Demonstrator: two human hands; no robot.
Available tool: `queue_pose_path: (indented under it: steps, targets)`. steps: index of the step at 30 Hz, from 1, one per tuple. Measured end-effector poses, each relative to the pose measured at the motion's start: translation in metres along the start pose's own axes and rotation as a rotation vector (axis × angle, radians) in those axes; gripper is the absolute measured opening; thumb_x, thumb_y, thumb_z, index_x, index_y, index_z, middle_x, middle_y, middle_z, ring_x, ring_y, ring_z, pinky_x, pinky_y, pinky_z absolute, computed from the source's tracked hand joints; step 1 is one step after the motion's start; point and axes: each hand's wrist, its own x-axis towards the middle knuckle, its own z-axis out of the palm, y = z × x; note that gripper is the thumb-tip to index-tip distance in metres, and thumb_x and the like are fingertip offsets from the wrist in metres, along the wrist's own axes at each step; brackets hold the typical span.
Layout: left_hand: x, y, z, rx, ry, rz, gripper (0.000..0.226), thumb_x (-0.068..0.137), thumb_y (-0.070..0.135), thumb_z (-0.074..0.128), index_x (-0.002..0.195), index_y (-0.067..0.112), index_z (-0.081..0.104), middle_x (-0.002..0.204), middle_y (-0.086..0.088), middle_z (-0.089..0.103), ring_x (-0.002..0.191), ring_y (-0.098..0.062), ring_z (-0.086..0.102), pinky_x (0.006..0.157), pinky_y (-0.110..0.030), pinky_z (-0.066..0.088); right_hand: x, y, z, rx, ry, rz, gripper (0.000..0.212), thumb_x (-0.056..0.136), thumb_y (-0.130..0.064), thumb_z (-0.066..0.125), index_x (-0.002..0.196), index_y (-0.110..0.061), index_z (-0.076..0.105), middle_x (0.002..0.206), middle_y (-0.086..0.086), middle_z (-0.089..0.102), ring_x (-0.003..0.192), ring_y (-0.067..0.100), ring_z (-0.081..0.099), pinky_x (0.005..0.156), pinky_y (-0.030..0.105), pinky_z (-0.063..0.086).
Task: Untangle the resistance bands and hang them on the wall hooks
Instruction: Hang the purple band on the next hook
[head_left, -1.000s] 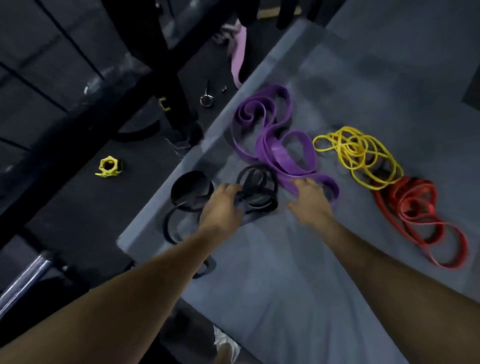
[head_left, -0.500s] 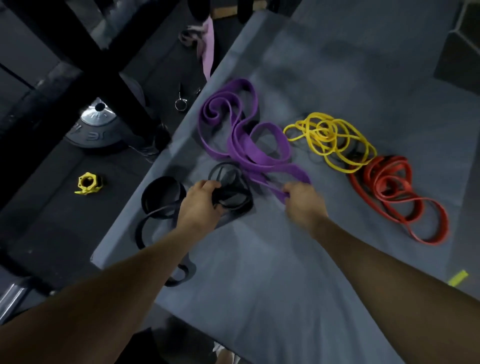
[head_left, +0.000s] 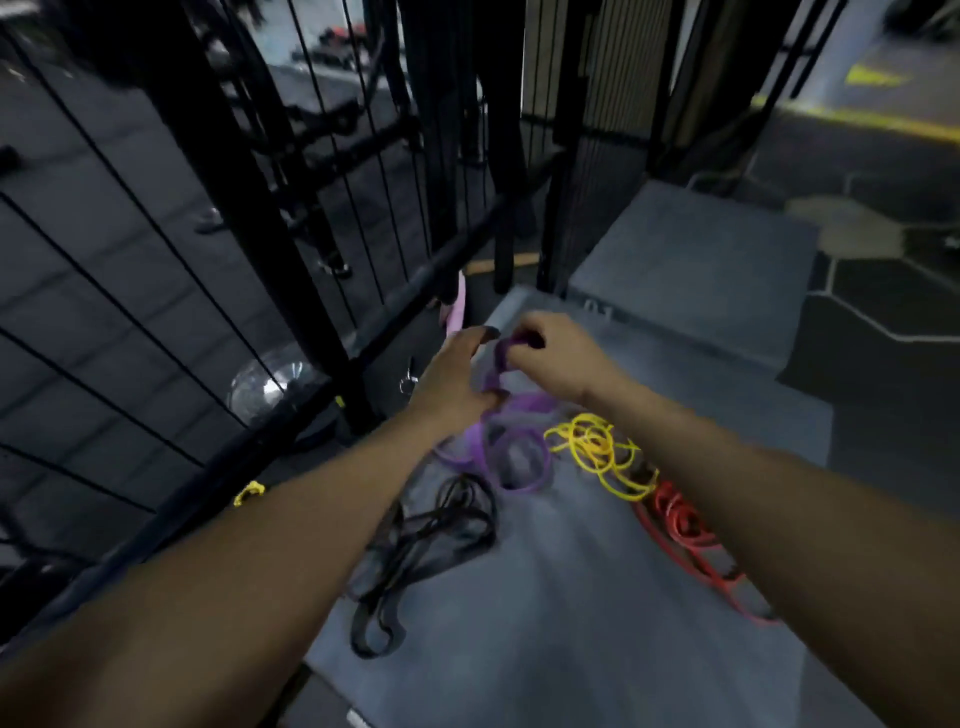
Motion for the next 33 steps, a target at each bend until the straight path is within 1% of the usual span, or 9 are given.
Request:
queue_pose_path:
  steps: [2,5,7,10,16,20,22,29,33]
  targets:
    - [0.000,0.032,-0.025,-0.054,0.040,0.010,0.038,0.071,0.028,0.070,0.105,0.017,0.057,0.102,0.003,0.060,0.093,-0.012,0.059,0.081,-0.024,0.047,-0.002,-0.031,-0.030,0.022,0.013,-0.064,0.013,0.071,-0.021,0.061,0.074,-0.009,0.056,0.073,0.006,0.056,0.073,0.021,0.052,0.063,0.025,0.041]
    - [-0.009,0.081,-0.066,-0.150,0.130,0.066,0.019,0.086,0.001,0.057,0.100,0.013,0.052,0.081,0.008,0.052,0.078,-0.009,0.049,0.065,-0.007,0.038,-0.010,-0.071,-0.072,0.092,0.009,-0.139,0.026,0.063,-0.023,0.063,0.085,-0.013,0.053,0.074,-0.003,0.053,0.064,0.006,0.048,0.056,0.014,0.038]
    - [-0.014,0.110,-0.097,-0.164,0.173,0.085,0.011,0.089,0.007,0.056,0.094,0.015,0.050,0.076,0.008,0.050,0.074,-0.012,0.048,0.060,-0.014,0.038,-0.016,-0.092,-0.097,0.063,0.006,-0.172,0.029,0.071,-0.011,0.068,0.094,-0.013,0.050,0.082,-0.002,0.052,0.070,0.009,0.049,0.057,0.015,0.038]
    - [-0.022,0.149,-0.139,-0.369,0.226,0.045,0.007,0.091,0.017,0.057,0.086,0.020,0.052,0.085,0.000,0.057,0.084,-0.020,0.059,0.074,-0.032,0.053,-0.019,-0.112,-0.124,-0.035,0.109,-0.237,0.022,0.078,-0.009,0.063,0.097,-0.010,0.051,0.088,0.002,0.054,0.078,0.017,0.052,0.058,0.018,0.037]
    - [-0.049,0.230,-0.214,-0.749,0.356,0.086,0.006,0.095,0.009,0.049,0.094,0.014,0.051,0.094,-0.001,0.057,0.084,-0.009,0.059,0.077,-0.028,0.053,-0.034,-0.152,-0.175,0.106,0.098,-0.162,0.023,0.089,-0.016,0.057,0.111,-0.011,0.050,0.091,0.001,0.057,0.080,0.016,0.057,0.069,0.028,0.047]
    - [-0.068,0.273,-0.253,-0.848,0.424,0.132,0.009,0.096,0.015,0.048,0.089,0.017,0.052,0.087,0.001,0.057,0.080,-0.012,0.059,0.087,-0.039,0.052,-0.054,-0.201,-0.211,0.128,0.153,-0.307,0.026,0.094,-0.028,0.051,0.114,-0.015,0.041,0.088,-0.004,0.052,0.074,0.011,0.051,0.066,0.027,0.043]
    - [-0.079,0.295,-0.271,-0.903,0.461,0.149,0.013,0.097,0.022,0.047,0.087,0.016,0.053,0.081,0.000,0.057,0.078,-0.014,0.059,0.078,-0.037,0.055,-0.066,-0.231,-0.228,0.124,0.238,-0.429,0.029,0.095,-0.031,0.049,0.115,-0.011,0.044,0.085,-0.008,0.049,0.079,0.012,0.051,0.070,0.027,0.042]
    - [-0.129,0.347,-0.339,-0.777,0.607,0.235,0.032,0.094,0.041,0.048,0.073,0.018,0.055,0.069,0.003,0.059,0.065,-0.010,0.057,0.060,-0.024,0.049,-0.102,-0.323,-0.279,0.157,0.400,-0.752,0.029,0.099,-0.026,0.039,0.101,-0.007,0.061,0.079,0.018,0.055,0.072,0.018,0.048,0.066,0.029,0.037]
    - [-0.163,0.365,-0.373,-0.825,0.654,0.296,0.028,0.095,0.031,0.050,0.071,0.017,0.052,0.062,0.004,0.047,0.053,-0.008,0.045,0.056,-0.021,0.044,-0.119,-0.374,-0.298,0.177,0.505,-0.865,0.026,0.101,-0.024,0.036,0.079,-0.025,0.051,0.064,-0.012,0.045,0.059,0.000,0.040,0.055,0.014,0.033]
